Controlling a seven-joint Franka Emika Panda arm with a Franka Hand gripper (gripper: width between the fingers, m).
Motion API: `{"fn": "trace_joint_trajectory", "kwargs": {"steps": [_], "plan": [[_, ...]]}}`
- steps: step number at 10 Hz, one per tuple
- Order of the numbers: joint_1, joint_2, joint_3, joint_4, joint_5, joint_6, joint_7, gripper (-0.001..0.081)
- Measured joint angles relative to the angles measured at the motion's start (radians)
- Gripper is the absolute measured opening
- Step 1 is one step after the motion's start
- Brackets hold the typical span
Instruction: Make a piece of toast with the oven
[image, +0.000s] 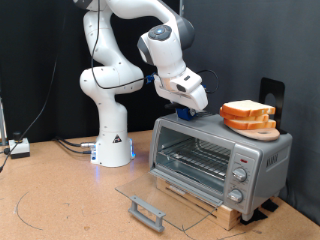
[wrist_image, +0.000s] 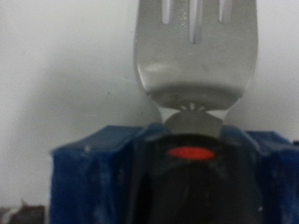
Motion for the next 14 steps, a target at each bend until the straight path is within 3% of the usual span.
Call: {"fn": "trace_joint_trajectory", "kwargs": {"steps": [5, 11, 12, 13, 14], "plan": [[0.002, -0.045, -0.059, 0.029, 0.064, -0.082, -0.059, 0.0494], [0.0, -0.083, -0.059, 0.034, 0.037, -0.115, -0.035, 0.0494], [-0.003, -0.083, -0.052, 0.034, 0.026, -0.11, -0.031, 0.0615], [-0.005, -0.083, -0.046, 0.033, 0.019, -0.105, -0.029, 0.0615], [-0.007, -0.083, -0.041, 0.032, 0.015, -0.102, -0.027, 0.0736]]}}
